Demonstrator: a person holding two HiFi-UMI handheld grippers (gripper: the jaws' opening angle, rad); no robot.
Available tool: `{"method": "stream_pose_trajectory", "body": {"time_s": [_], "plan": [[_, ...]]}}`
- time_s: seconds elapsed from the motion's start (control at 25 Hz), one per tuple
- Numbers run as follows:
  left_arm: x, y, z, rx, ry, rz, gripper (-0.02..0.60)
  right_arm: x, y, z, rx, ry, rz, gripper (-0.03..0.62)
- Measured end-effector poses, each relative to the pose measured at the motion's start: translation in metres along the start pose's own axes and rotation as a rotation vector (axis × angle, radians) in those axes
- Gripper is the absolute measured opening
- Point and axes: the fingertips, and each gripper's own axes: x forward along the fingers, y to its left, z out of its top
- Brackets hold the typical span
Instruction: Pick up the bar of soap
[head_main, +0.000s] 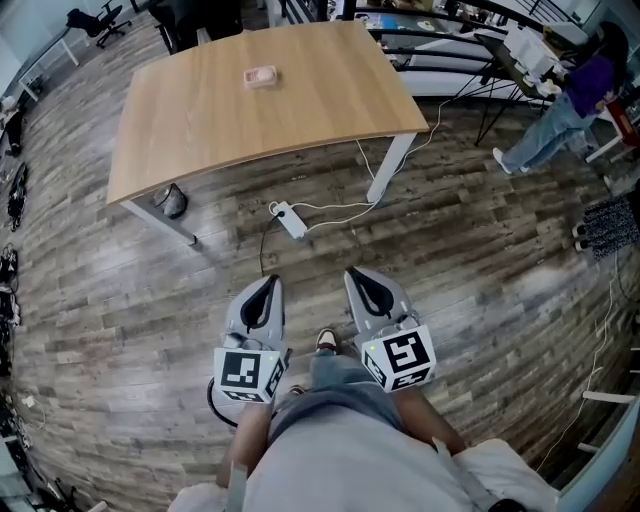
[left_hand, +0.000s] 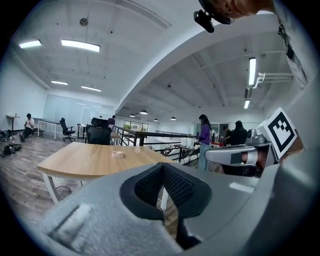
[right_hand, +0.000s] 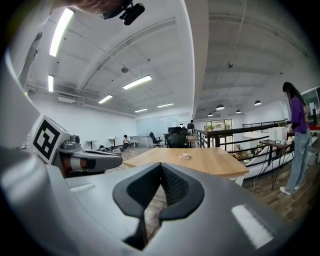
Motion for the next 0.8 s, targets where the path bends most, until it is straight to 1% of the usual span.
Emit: {"method": "stream_pose_trajectory", "body": {"time_s": [0.16,0.32,0.52,0.8], "plan": [[0.03,-0.006,0.007,0.009,0.008,-0.001,0.002,0.01,-0.03,0.0,0.016,0.011,0.004,0.003],[0.043,-0.006,0.013,0.02,0.01,0.012,0.002,0.014,-0.05,0.001,0.024,0.007,-0.001,0.003],[0.05,-0.005,0.019,0.03,0.003,0.02,0.002,0.013,-0.06,0.005,0.036,-0.015,-0.009,0.003],[0.065,-0.004,0.02,0.02,-0.008,0.01,0.002,0.022,-0.067,0.005,0.029,-0.021,-0.003,0.003]]}}
